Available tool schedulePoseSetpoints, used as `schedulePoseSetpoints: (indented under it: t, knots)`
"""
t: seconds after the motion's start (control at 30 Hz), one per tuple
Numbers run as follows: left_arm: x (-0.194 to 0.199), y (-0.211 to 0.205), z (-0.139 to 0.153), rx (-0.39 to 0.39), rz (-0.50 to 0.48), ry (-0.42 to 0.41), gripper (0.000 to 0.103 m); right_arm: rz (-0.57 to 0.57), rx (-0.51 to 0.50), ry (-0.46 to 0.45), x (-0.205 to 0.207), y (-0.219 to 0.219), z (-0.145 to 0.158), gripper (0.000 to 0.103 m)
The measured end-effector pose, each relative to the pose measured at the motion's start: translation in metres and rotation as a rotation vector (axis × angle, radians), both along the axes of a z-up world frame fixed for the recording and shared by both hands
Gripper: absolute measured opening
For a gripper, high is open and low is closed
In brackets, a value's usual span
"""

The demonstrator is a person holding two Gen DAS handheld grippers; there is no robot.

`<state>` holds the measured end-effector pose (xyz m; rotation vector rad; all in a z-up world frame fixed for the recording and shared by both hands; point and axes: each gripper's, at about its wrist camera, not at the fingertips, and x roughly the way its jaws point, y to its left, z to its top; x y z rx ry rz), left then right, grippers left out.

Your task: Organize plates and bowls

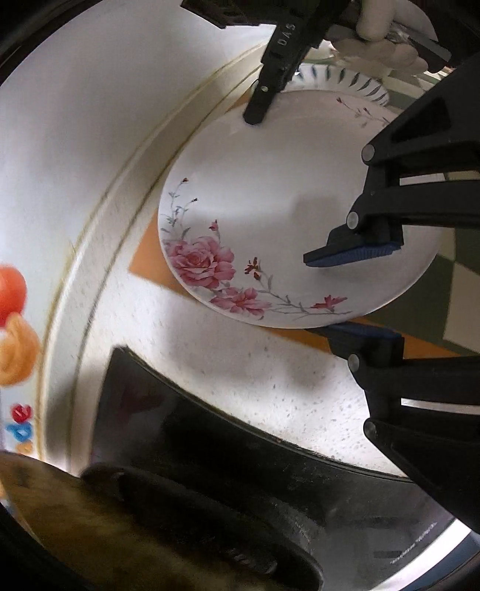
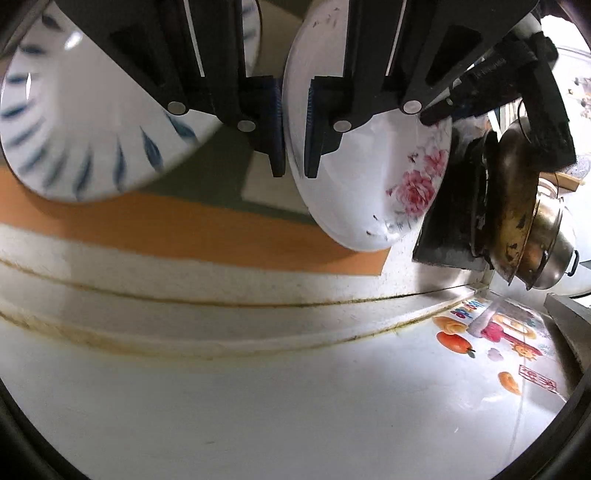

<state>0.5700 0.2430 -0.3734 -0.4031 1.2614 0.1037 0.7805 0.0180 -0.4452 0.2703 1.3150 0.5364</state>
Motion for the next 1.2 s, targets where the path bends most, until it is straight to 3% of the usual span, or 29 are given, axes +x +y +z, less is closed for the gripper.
schedulePoseSetpoints:
  t: [0.33, 0.47, 0.67, 0.93, 1.2]
  knots:
    - [-0.041, -0.063, 0.067, 0.043, -0.125, -0.052, 0.026, -0.109, 0.076, -0.046, -0.090, -0.083, 0.064, 0.012]
    - [-0.066, -0.094, 0.081, 0.044, -0.166, -0.051, 0.026, -0.135, 0.098, -0.064, -0.135, -0.118, 0.086, 0.012]
    - [-0.104, -0.134, 0.078, 0.026, -0.222, -0.025, 0.026, -0.178, 0.117, -0.068, -0.204, -0.169, 0.100, 0.012]
    - [-0.138, -0.183, 0.062, 0.024, -0.293, 0.015, 0.026, -0.244, 0.113, -0.015, -0.279, -0.229, 0.076, 0.012]
    - [-0.150, -0.219, 0.045, 0.064, -0.350, 0.046, 0.026, -0.288, 0.076, 0.068, -0.312, -0.258, 0.033, 0.012]
